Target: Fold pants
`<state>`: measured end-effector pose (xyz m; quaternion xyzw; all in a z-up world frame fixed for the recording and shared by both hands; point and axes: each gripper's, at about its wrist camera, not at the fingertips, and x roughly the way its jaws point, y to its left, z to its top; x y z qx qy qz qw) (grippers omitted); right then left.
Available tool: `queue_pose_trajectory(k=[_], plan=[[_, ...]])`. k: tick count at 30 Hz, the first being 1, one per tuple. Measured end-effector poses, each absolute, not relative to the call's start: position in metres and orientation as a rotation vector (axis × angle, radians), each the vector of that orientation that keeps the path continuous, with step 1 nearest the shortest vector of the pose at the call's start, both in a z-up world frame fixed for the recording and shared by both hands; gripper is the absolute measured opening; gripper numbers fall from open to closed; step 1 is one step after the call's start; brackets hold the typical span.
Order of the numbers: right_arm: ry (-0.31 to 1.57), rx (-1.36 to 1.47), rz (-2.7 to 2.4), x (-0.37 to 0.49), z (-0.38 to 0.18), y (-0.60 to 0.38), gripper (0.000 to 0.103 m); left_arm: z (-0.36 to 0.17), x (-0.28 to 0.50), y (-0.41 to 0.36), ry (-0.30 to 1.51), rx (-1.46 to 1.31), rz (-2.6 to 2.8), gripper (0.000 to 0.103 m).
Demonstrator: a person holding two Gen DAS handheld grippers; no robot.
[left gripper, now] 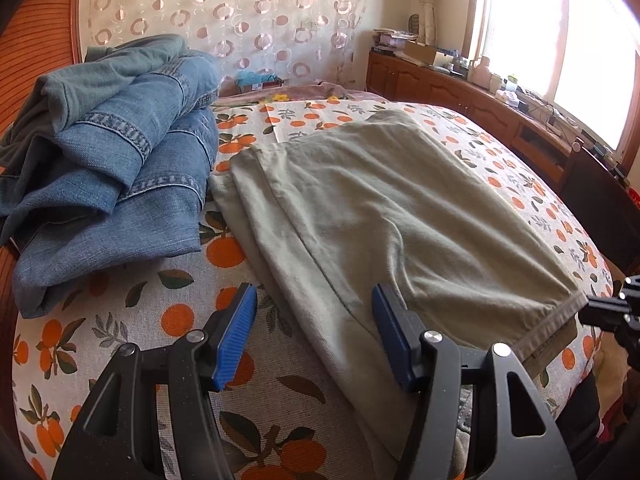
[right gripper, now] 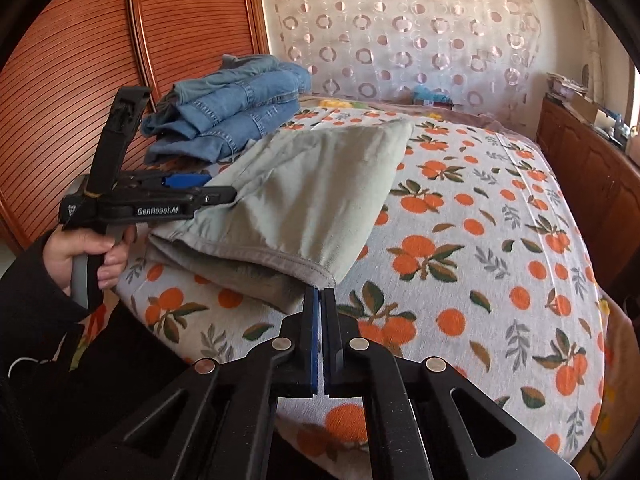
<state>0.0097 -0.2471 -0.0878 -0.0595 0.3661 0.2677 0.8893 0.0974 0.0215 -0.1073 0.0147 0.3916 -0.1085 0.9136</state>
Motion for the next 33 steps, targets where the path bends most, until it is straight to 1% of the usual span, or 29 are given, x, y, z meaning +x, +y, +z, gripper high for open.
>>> queue_pose_trajectory(k=[6, 11, 15, 18, 20, 22, 27, 33], plan=[[0.787, -0.099, 0.564, 0.008, -0.093, -0.251, 0.000, -0.108, 0.097, 0.022, 0.806, 0.029, -0.218, 0.061], [0.767, -0.079, 0.550, 0.010, -0.089, -0.253, 0.000, -0.105, 0.092, 0.022, 0.784, 0.037, -0.198, 0.061], [0.762, -0.071, 0.525, 0.017, -0.088, -0.253, 0.004, -0.100, 0.080, 0.023, 0.773, 0.038, -0.193, 0.061], [0.741, -0.060, 0.507, 0.020, -0.085, -0.251, 0.014, -0.099, 0.067, 0.027, 0.780, 0.017, -0.199, 0.061], [0.727, -0.050, 0.497, 0.025, -0.083, -0.249, 0.032, -0.099, 0.059, 0.029, 0.787, -0.003, -0.202, 0.061], [0.719, -0.038, 0.493, 0.030, -0.081, -0.246, 0.040, -0.098, 0.053, 0.031, 0.791, -0.021, -0.204, 0.061], [0.718, -0.028, 0.507, 0.041, -0.083, -0.233, 0.042, -0.100, 0.042, 0.028, 0.807, -0.006, -0.209, 0.061], [0.771, -0.024, 0.484, 0.052, -0.101, -0.229, 0.044, -0.107, 0.034, 0.028, 0.833, -0.023, -0.215, 0.061]])
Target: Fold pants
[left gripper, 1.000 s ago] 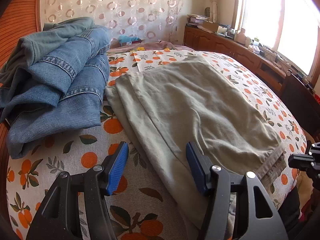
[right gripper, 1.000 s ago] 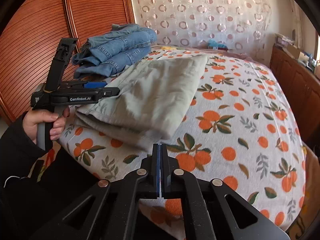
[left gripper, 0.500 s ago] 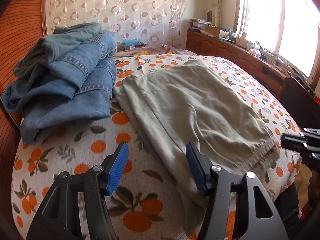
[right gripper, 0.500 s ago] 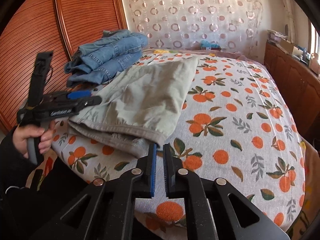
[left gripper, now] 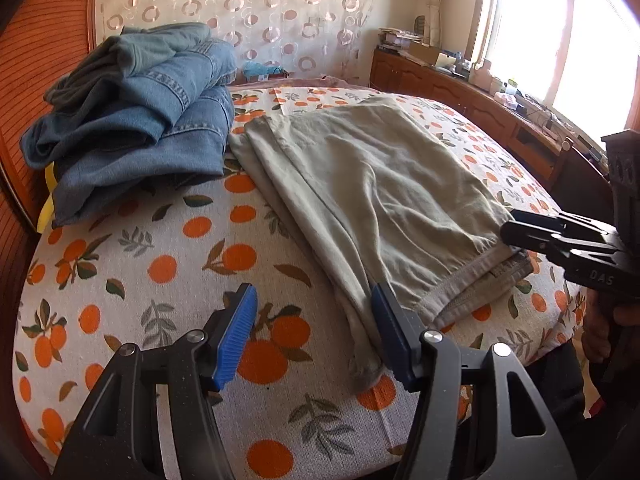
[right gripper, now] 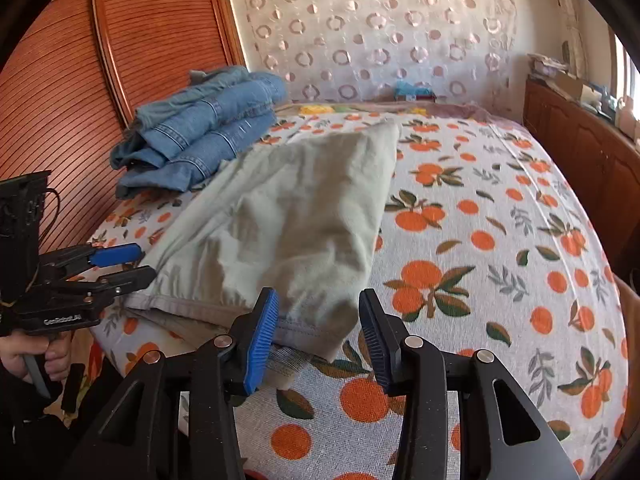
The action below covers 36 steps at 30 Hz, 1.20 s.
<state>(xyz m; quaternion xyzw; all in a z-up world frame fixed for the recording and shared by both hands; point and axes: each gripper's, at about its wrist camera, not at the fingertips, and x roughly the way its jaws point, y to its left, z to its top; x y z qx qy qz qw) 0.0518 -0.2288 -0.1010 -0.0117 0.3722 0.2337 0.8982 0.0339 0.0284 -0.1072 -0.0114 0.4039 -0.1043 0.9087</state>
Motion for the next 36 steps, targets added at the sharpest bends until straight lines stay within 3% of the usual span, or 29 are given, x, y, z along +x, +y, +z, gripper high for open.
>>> queue_pose_trajectory(k=[8, 13, 23, 30, 36], plan=[[0.789, -0.026, 0.481, 0.055, -0.107, -0.228, 0.045, -0.097, 0.023, 0.027, 0.802, -0.090, -0.264, 0.060], [0.779, -0.035, 0.476, 0.053, -0.108, -0.227, 0.045, -0.099, 0.025, 0.021, 0.829, -0.086, -0.274, 0.048], [0.772, -0.035, 0.481, 0.047, -0.108, -0.231, 0.045, -0.109, 0.020, 0.015, 0.853, -0.071, -0.266, 0.045], [0.773, -0.024, 0.494, 0.043, -0.108, -0.233, 0.045, -0.110, 0.014, 0.014, 0.848, -0.079, -0.298, 0.031], [0.766, 0.000, 0.496, 0.038, -0.108, -0.237, 0.045, -0.110, 0.012, 0.013, 0.845, -0.079, -0.304, 0.031]])
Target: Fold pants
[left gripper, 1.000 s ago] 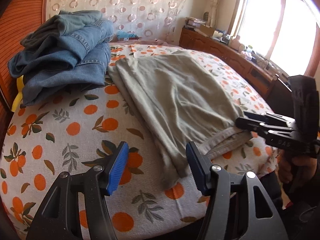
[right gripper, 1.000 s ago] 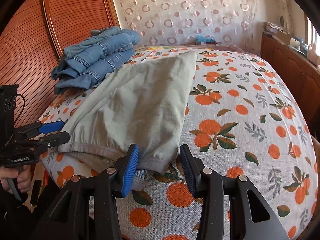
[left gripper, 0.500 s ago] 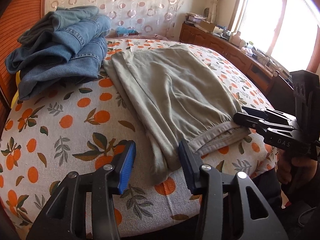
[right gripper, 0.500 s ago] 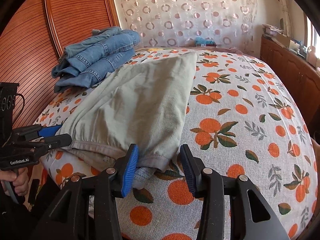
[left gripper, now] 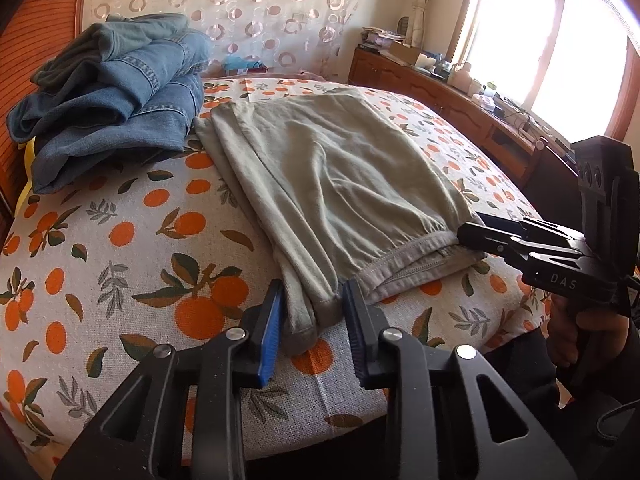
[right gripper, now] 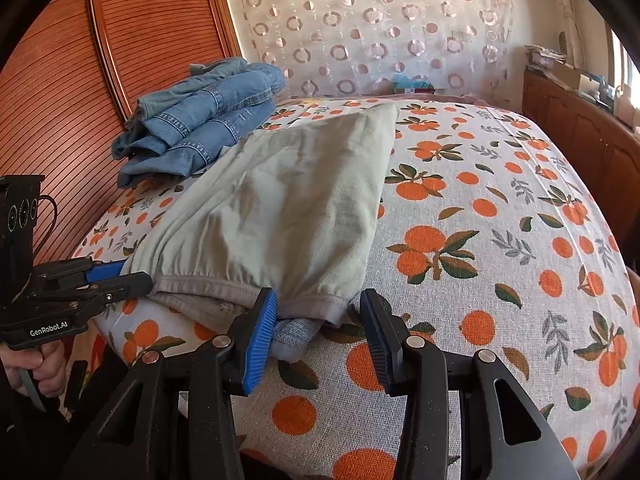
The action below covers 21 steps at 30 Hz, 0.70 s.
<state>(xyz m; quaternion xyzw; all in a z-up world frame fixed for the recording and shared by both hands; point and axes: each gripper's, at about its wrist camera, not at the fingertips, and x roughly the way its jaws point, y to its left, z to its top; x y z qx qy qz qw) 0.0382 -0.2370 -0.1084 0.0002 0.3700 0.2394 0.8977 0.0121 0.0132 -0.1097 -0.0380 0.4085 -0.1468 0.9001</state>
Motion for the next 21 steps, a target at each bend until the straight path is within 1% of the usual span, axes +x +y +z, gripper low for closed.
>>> queue_pose_trajectory(k=[11, 12, 14, 15, 16, 17, 21], plan=[[0.758, -0.014, 0.490, 0.0353, -0.1090, -0.2326, 0.044, -0.1100, 0.0096, 0.0114, 0.830, -0.071, -0.303, 0.030], [0.755, -0.019, 0.488, 0.0347, -0.1091, -0.2322, 0.040, -0.1099, 0.0095, 0.0114, 0.830, -0.072, -0.303, 0.029], [0.753, -0.032, 0.493, 0.0336, -0.1095, -0.2304, 0.025, -0.1097, 0.0088, 0.0099, 0.827, -0.070, -0.310, 0.024], [0.752, -0.037, 0.496, 0.0333, -0.1098, -0.2297, 0.022, -0.1094, 0.0084, 0.0096, 0.824, -0.070, -0.312, 0.020], [0.751, -0.045, 0.492, 0.0334, -0.1100, -0.2299, 0.016, -0.1091, 0.0084, 0.0094, 0.822, -0.074, -0.313, 0.018], [0.750, -0.046, 0.493, 0.0334, -0.1097, -0.2304, 0.012, -0.1089, 0.0079, 0.0095, 0.822, -0.075, -0.315, 0.017], [0.758, -0.042, 0.506, 0.0297, -0.1079, -0.2338, 0.008, -0.1069, 0.0050, 0.0089, 0.828, -0.070, -0.322, 0.013]])
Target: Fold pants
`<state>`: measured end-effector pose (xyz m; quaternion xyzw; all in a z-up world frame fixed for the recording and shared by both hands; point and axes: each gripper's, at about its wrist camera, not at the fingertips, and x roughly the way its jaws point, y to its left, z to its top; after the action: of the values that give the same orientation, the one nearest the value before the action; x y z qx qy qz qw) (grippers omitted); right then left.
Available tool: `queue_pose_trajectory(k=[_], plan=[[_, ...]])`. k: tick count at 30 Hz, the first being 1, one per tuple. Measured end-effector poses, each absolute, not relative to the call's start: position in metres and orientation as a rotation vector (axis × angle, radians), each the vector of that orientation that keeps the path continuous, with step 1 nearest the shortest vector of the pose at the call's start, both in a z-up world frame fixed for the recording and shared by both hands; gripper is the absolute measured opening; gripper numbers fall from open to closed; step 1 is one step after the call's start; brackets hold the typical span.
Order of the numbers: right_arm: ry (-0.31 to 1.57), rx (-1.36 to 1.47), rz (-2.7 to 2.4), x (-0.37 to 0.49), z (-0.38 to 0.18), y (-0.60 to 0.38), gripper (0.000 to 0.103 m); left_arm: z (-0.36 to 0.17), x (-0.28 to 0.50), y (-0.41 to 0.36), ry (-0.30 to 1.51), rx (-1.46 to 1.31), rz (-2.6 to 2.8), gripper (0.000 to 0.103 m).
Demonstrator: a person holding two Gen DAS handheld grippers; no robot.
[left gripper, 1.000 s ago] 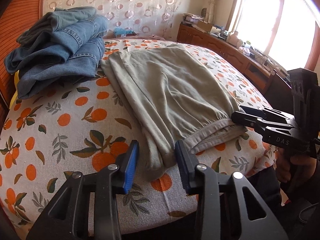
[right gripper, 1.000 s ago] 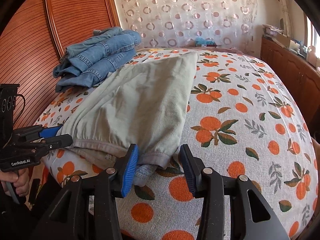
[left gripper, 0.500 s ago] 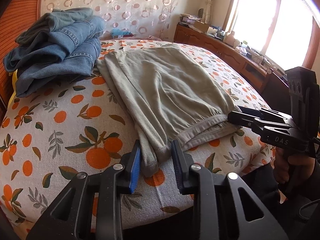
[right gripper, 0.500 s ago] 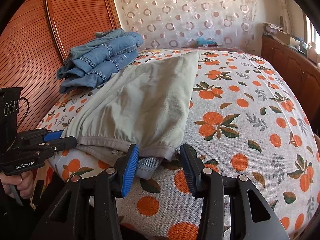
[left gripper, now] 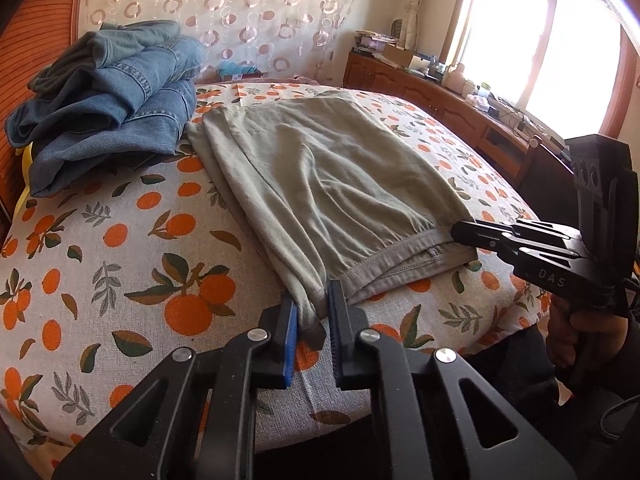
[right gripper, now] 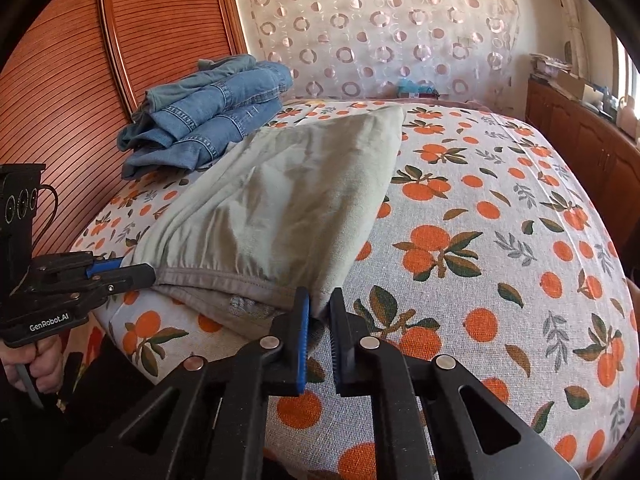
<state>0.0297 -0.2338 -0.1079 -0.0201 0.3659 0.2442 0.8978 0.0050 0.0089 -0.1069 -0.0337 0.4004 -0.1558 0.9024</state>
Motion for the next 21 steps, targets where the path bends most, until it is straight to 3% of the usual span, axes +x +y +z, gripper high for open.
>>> queue_pose_trajectory(k=[10, 21], plan=[[0.771, 0.006, 0.545, 0.013, -0.096, -0.249, 0.007, -0.097, -0.014, 0.010, 0.828, -0.076, -0.367, 0.012], [0.656, -0.047, 0.556, 0.070, -0.049, -0.235, 0.007, -0.072, 0.046, 0.022, 0.749, -0.073, -0.365, 0.012]])
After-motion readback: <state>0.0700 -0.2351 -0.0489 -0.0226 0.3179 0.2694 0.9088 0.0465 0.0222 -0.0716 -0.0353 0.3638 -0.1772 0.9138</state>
